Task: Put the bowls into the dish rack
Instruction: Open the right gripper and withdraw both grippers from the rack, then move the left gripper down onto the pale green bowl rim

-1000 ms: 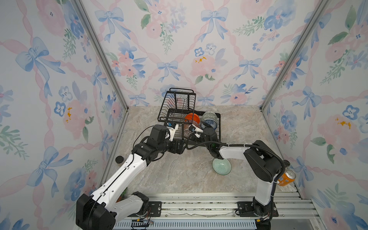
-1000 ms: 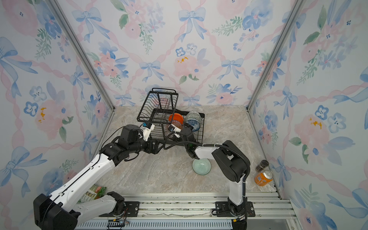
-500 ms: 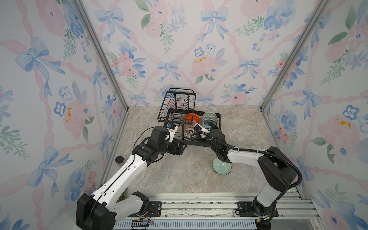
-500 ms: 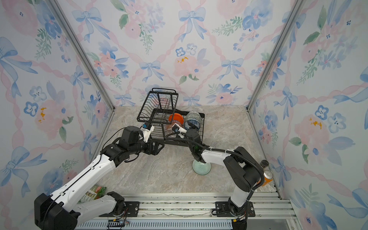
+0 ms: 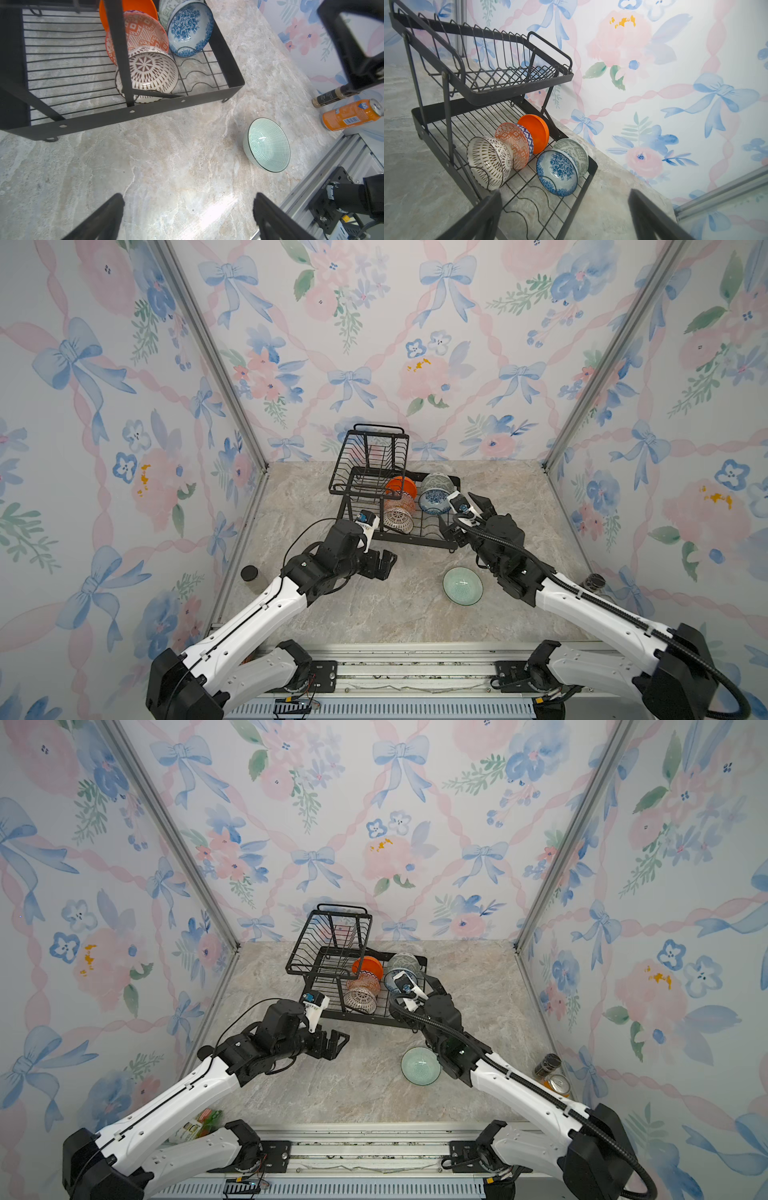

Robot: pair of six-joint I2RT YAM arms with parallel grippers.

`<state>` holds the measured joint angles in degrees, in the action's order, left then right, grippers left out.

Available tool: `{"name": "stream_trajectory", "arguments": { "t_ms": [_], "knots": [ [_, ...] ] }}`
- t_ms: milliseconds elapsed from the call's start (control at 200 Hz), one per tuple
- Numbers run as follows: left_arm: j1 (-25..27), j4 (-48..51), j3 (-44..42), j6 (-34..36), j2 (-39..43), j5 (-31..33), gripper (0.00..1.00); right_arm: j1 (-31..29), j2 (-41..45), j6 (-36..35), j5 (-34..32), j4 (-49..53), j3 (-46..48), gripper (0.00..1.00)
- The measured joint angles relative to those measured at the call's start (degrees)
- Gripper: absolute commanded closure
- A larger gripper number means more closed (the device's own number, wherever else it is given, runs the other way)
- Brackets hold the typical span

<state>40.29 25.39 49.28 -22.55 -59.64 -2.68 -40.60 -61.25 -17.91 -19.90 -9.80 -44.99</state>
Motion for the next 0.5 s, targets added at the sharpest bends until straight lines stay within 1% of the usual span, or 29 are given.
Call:
{"name": "stream_trajectory", "arguments": {
  "t_ms": [95,225,375,500],
  "knots": [
    [4.61,-0.11,0.04,-1.97,-1.25,2.45,0.02,0.0,4.72,5.35,0.2,10.45,-1.2,0.03],
    [10.03,-1.03,0.59,-4.55,-5.09,4.92,0.02,0.44,8.63,12.13,0.72,24.33,-3.45,0.03],
    [14.58,-2.91,2.69,-6.75,-11.56,5.97,0.02,2.34,10.27,18.69,3.72,38.29,-6.88,0.03],
    [17.35,-5.18,5.14,-8.11,-18.16,6.27,0.02,5.73,10.1,23.58,8.24,46.47,-8.22,0.03]
  ]
}}
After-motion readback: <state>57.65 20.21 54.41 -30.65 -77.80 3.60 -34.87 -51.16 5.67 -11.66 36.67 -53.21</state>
